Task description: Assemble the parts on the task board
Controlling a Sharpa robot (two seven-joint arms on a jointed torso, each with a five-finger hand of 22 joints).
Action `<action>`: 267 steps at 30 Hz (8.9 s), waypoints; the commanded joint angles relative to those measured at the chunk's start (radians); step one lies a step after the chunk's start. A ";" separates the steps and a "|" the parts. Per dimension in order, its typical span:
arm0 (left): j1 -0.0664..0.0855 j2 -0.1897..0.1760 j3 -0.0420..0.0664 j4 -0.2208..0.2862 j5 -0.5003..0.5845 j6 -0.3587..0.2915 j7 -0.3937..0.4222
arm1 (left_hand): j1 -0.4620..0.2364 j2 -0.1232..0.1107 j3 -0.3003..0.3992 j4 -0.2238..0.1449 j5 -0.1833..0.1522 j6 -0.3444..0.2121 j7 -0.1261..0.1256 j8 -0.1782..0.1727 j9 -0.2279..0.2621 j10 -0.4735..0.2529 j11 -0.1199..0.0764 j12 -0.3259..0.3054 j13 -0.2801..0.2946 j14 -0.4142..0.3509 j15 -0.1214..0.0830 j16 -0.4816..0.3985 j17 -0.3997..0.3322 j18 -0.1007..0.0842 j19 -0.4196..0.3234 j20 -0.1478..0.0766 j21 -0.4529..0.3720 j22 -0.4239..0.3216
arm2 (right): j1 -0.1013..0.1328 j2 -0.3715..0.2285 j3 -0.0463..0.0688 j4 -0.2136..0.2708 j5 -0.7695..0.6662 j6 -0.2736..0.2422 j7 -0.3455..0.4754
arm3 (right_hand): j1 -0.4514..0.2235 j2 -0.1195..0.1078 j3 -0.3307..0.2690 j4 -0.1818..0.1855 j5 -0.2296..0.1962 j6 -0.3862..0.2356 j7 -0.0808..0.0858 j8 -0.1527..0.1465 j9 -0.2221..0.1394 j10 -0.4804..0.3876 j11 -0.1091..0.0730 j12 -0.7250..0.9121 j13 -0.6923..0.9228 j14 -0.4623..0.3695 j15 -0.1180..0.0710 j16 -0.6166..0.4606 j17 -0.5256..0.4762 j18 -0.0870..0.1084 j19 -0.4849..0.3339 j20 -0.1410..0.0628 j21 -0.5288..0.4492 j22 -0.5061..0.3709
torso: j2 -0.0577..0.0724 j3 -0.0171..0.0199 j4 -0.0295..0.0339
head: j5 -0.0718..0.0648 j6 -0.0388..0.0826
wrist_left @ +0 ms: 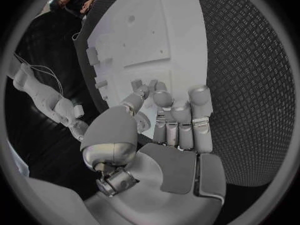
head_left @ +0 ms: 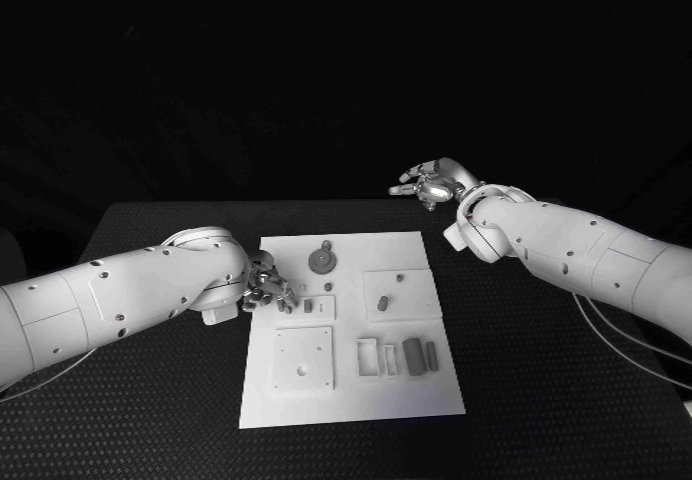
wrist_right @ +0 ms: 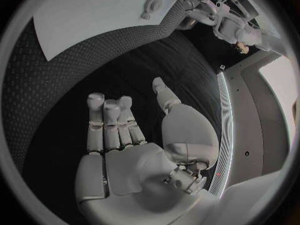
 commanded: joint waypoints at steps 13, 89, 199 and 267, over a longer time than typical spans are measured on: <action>-0.010 -0.005 -0.007 -0.007 -0.017 -0.002 -0.025 | -0.026 -0.031 -0.012 0.030 -0.026 -0.023 0.022 -0.006 -0.013 -0.010 0.003 0.002 0.005 -0.005 0.001 -0.005 0.002 0.046 -0.009 -0.003 -0.008 0.006 | 0.000 0.001 0.001 0.000 -0.007 0.007 0.009 | -0.007 0.003 -0.004 0.000 0.001 0.000 0.007 0.004 -0.002 -0.009 -0.001 0.007 -0.002 -0.009 -0.001 0.006 -0.002 0.084 -0.002 -0.005 -0.004 -0.001 | 0.000 0.0003 -0.0002 | -0.001 0.000; -0.097 0.085 0.014 -0.056 -0.506 -0.471 0.567 | 0.346 -0.078 0.056 -0.082 -0.048 -0.183 0.094 -0.013 -0.223 -0.195 0.168 -0.842 -0.545 -0.143 0.159 -0.179 -0.093 0.099 -0.129 0.140 -0.190 0.000 | -0.001 0.001 0.001 -0.003 -0.004 0.014 0.012 | -0.010 0.006 -0.004 0.000 0.001 0.001 0.007 0.005 -0.002 -0.010 -0.001 0.008 -0.004 -0.010 -0.001 0.007 -0.003 0.084 -0.001 -0.005 -0.004 -0.002 | 0.001 0.0007 -0.0013 | -0.019 0.032; -0.147 0.091 0.046 -0.092 -0.424 -0.532 0.598 | 0.395 -0.001 0.176 -0.073 -0.031 -0.037 0.082 0.076 -0.257 0.010 0.108 -0.862 -0.513 0.023 0.100 -0.053 -0.162 0.137 -0.008 0.090 -0.028 0.016 | -0.001 0.001 0.001 0.002 -0.004 0.012 0.014 | -0.014 0.007 -0.004 0.000 0.001 0.003 0.006 0.006 -0.002 -0.008 -0.002 0.012 -0.007 -0.008 -0.002 0.009 -0.005 0.084 0.000 -0.005 -0.003 -0.002 | -0.001 0.0004 0.0014 | -0.026 0.033; -0.132 -0.015 0.059 -0.048 -0.462 -0.411 0.561 | 0.389 -0.003 0.180 -0.074 -0.031 -0.033 0.080 0.079 -0.255 0.017 0.106 -0.867 -0.508 0.020 0.098 -0.057 -0.167 0.132 -0.012 0.088 -0.032 0.017 | -0.001 -0.010 0.001 0.007 -0.004 0.014 0.012 | -0.015 0.007 -0.004 0.000 0.001 0.003 0.006 0.006 -0.003 -0.009 -0.002 0.014 -0.010 -0.009 -0.002 0.010 -0.007 0.084 0.000 -0.006 -0.002 -0.002 | 0.000 0.0005 0.0004 | -0.015 0.029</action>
